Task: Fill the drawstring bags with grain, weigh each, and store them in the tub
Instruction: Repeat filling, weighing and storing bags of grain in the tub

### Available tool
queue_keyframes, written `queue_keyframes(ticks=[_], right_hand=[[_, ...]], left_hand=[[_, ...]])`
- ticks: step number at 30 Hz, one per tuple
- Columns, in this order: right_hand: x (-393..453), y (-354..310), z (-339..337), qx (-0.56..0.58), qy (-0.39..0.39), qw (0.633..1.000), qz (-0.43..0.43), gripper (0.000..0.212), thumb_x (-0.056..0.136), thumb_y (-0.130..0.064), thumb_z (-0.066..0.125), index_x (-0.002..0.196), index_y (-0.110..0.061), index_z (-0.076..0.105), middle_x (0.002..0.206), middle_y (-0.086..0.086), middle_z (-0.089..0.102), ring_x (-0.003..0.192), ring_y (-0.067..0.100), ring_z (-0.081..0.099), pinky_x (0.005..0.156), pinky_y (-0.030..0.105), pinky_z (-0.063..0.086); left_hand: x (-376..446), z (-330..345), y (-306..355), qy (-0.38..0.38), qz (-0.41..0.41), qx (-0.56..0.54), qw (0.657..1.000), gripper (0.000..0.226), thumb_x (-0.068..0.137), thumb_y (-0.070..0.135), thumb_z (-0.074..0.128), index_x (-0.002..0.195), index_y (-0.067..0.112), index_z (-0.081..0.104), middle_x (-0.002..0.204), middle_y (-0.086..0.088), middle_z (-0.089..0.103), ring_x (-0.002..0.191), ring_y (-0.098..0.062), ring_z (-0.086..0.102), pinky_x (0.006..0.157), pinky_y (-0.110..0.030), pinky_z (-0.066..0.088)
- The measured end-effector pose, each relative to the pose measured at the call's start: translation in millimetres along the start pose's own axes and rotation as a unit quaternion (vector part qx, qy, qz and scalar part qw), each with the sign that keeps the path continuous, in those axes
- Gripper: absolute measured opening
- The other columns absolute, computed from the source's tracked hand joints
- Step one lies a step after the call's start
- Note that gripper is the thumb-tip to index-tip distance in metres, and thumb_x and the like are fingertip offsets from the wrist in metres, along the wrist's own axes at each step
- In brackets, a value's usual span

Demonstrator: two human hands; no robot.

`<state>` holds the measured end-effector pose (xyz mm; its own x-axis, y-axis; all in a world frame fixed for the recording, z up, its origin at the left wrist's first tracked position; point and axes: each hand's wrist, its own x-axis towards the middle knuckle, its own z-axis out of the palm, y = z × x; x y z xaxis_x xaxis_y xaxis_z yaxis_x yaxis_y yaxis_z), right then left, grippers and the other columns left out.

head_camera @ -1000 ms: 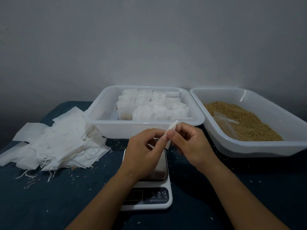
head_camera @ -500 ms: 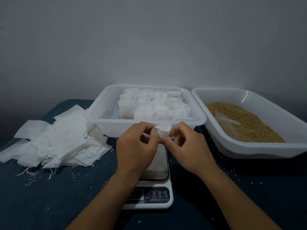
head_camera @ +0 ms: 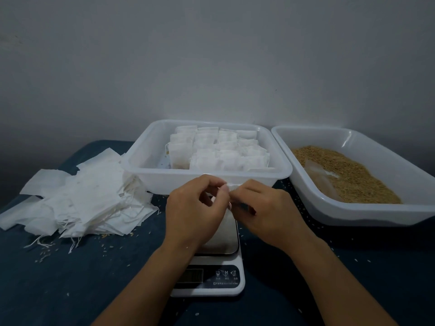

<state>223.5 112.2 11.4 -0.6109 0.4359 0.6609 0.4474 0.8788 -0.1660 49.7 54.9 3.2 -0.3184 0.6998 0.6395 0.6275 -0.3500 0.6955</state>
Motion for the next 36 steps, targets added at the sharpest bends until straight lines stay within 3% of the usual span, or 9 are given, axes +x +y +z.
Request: queue_keyframes(ticks=[5, 8, 10, 12, 15, 23, 30, 34, 36], right_hand=[[1.8, -3.5, -6.3, 0.087, -0.024, 0.995, 0.044, 0.014, 0.098, -0.030, 0.066, 0.098, -0.019, 0.074, 0.095, -0.017, 0.059, 0.070, 0.013, 0.061, 0.063, 0.037, 0.053], [2.3, -3.4, -11.1, 0.177, -0.020, 0.979, 0.095, 0.015, 0.102, -0.029, 0.062, 0.092, -0.018, 0.066, 0.074, -0.014, 0.062, 0.058, 0.016, 0.059, 0.055, 0.040, 0.050], [1.7, -3.5, -14.1, 0.225, -0.024, 0.966, 0.122, 0.018, 0.103, -0.025, 0.059, 0.097, -0.011, 0.068, 0.068, -0.004, 0.062, 0.052, 0.019, 0.057, 0.051, 0.042, 0.049], [1.8, -5.0, -16.8, 0.243, -0.029, 0.961, 0.131, 0.027, 0.103, -0.027, 0.057, 0.103, -0.003, 0.071, 0.068, 0.004, 0.061, 0.051, 0.019, 0.054, 0.051, 0.039, 0.049], [2.3, -7.8, -22.3, 0.294, -0.056, 0.945, 0.133, 0.027, 0.102, -0.031, 0.057, 0.099, -0.010, 0.074, 0.072, 0.002, 0.067, 0.047, 0.016, 0.060, 0.046, 0.029, 0.049], [10.0, -21.1, -37.0, 0.328, -0.109, 0.935, 0.079, 0.020, 0.107, -0.039, 0.055, 0.092, -0.044, 0.069, 0.067, -0.009, 0.065, 0.043, 0.011, 0.059, 0.045, 0.026, 0.047], [20.4, -28.7, -42.9, 0.272, -0.147, 0.949, 0.068, 0.025, 0.104, -0.047, 0.055, 0.082, -0.039, 0.065, 0.063, -0.007, 0.066, 0.045, 0.013, 0.065, 0.046, 0.022, 0.045], [23.0, -31.2, -46.1, 0.271, -0.182, 0.943, 0.071, 0.026, 0.103, -0.045, 0.056, 0.106, -0.024, 0.072, 0.076, -0.009, 0.073, 0.060, 0.008, 0.069, 0.056, 0.012, 0.046], [23.9, -33.2, -48.2, 0.254, -0.193, 0.945, 0.065, 0.028, 0.104, -0.044, 0.055, 0.118, -0.027, 0.073, 0.080, -0.013, 0.074, 0.069, 0.011, 0.072, 0.061, 0.018, 0.050]], left_hand=[[3.6, -6.5, 1.8, -0.050, 0.011, -0.034, 0.998, 0.024, 0.093, 0.049, 0.063, 0.107, 0.031, 0.073, 0.095, 0.016, 0.069, 0.091, -0.010, 0.067, 0.076, -0.018, 0.051], [6.8, -14.9, -2.2, -0.216, -0.035, -0.130, 0.967, 0.045, 0.090, 0.054, 0.068, 0.132, 0.041, 0.061, 0.126, 0.018, 0.065, 0.123, -0.007, 0.061, 0.099, -0.022, 0.051], [8.4, -19.0, -2.6, -0.305, -0.079, -0.197, 0.928, 0.055, 0.088, 0.053, 0.071, 0.140, 0.044, 0.054, 0.135, 0.017, 0.064, 0.128, -0.006, 0.060, 0.102, -0.024, 0.051], [9.6, -21.4, -2.9, -0.335, -0.098, -0.223, 0.910, 0.054, 0.091, 0.044, 0.074, 0.141, 0.040, 0.054, 0.133, 0.012, 0.066, 0.127, -0.010, 0.063, 0.102, -0.023, 0.052], [11.1, -24.2, -3.3, -0.366, -0.152, -0.269, 0.878, 0.048, 0.091, 0.027, 0.074, 0.136, 0.033, 0.060, 0.126, 0.005, 0.070, 0.118, -0.020, 0.068, 0.098, -0.040, 0.059], [13.5, -31.0, -2.0, -0.450, -0.156, -0.287, 0.831, 0.027, 0.093, 0.026, 0.072, 0.120, 0.031, 0.068, 0.102, 0.003, 0.067, 0.095, -0.014, 0.065, 0.077, -0.033, 0.053], [12.6, -27.9, -2.1, -0.493, -0.199, -0.341, 0.775, 0.023, 0.089, 0.015, 0.074, 0.110, 0.018, 0.066, 0.091, 0.002, 0.059, 0.086, -0.014, 0.056, 0.079, -0.034, 0.051], [10.5, -28.6, 1.6, -0.508, -0.205, -0.396, 0.737, 0.029, 0.087, 0.013, 0.072, 0.110, 0.031, 0.071, 0.095, 0.006, 0.069, 0.090, -0.008, 0.066, 0.077, -0.028, 0.056], [11.0, -29.3, 4.2, -0.506, -0.185, -0.418, 0.731, 0.036, 0.090, 0.010, 0.070, 0.118, 0.031, 0.068, 0.096, 0.002, 0.067, 0.089, -0.011, 0.065, 0.071, -0.025, 0.054]])
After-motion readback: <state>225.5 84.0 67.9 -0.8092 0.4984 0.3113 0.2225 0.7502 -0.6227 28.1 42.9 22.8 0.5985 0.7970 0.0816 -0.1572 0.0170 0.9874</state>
